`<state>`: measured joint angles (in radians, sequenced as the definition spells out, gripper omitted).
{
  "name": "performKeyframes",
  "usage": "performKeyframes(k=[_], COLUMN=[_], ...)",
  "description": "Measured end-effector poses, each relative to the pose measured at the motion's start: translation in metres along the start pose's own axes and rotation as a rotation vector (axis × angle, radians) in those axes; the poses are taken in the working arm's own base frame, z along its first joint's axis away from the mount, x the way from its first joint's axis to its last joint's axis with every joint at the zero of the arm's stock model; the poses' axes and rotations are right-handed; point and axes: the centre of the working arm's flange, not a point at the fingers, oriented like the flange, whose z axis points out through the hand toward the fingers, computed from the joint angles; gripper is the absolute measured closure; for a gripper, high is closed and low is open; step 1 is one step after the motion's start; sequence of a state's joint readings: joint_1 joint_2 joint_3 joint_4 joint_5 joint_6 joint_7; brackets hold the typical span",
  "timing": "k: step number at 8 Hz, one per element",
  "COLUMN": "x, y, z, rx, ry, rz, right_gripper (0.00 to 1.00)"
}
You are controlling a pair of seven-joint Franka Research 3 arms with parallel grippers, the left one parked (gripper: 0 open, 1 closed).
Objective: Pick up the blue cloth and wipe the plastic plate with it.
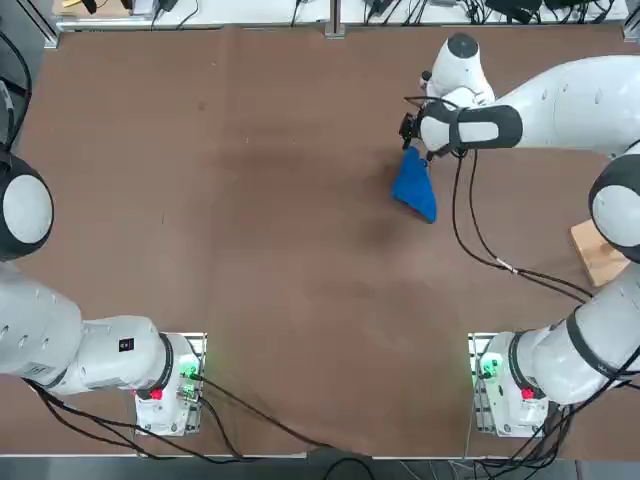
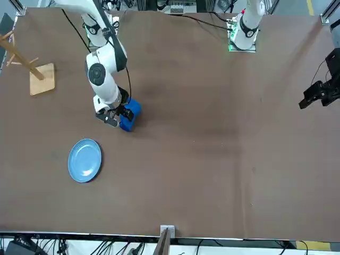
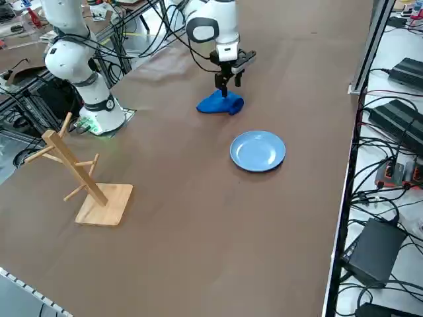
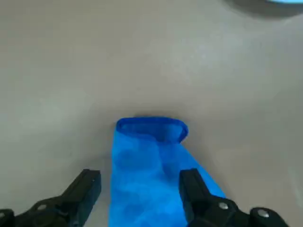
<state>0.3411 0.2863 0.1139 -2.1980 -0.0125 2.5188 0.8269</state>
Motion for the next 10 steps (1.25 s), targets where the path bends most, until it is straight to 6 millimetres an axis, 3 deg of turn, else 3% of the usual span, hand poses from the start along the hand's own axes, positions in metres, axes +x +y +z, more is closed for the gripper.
performKeyframes(k=[5, 10], x=[-0.021, -0.018], y=[-0.006, -0.001], z=[0.021, 0.040], rx=[0.022, 0.042], ry=[0.013, 0.029], rz=[-0.008, 0.003], right_gripper=[0.00, 0.00])
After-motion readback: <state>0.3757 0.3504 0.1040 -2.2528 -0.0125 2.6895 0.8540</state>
